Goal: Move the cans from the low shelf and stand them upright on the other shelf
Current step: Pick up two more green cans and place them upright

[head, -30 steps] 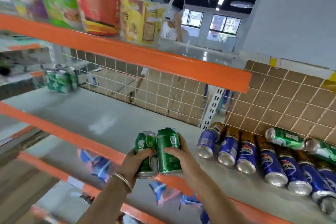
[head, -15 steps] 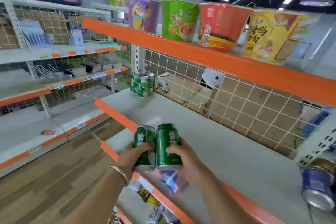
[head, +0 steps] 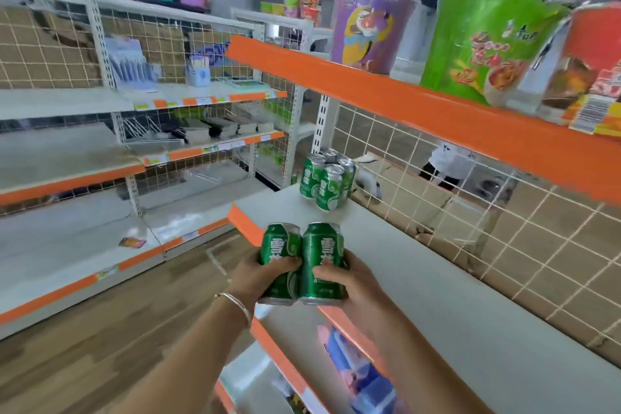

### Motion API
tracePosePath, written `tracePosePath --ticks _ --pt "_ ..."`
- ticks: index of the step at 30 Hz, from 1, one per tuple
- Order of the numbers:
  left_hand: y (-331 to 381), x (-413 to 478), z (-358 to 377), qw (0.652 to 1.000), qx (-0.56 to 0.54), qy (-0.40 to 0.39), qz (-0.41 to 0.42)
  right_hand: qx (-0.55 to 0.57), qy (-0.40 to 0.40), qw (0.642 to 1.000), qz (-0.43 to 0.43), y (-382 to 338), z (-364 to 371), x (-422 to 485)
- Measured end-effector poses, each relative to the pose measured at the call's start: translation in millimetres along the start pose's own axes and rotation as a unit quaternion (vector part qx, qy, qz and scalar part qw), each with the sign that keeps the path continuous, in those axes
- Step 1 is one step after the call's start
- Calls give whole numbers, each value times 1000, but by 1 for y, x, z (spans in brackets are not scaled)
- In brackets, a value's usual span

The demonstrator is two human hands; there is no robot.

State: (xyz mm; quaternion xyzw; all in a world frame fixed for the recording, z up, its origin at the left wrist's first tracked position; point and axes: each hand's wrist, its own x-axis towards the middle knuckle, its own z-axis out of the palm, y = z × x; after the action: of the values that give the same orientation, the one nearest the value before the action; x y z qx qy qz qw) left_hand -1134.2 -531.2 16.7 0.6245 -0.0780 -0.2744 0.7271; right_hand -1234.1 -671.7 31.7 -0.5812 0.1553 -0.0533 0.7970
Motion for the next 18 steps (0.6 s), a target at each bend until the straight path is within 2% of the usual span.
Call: tracePosePath --ticks 5,8,12,18 --pt "19 70 -16 999 42 6 10 -15 54 998 -1 -10 7 70" --pt "26 104 -20 994 104 -1 16 -33 101 994 -20 -11 6 96" --pt "29 145 -18 982 183 -45 30 -71 151 984 -66 -15 -2 126" --pt "36 207 -14 972 211 -93 36 -111 242 957 -116 -5 -11 170"
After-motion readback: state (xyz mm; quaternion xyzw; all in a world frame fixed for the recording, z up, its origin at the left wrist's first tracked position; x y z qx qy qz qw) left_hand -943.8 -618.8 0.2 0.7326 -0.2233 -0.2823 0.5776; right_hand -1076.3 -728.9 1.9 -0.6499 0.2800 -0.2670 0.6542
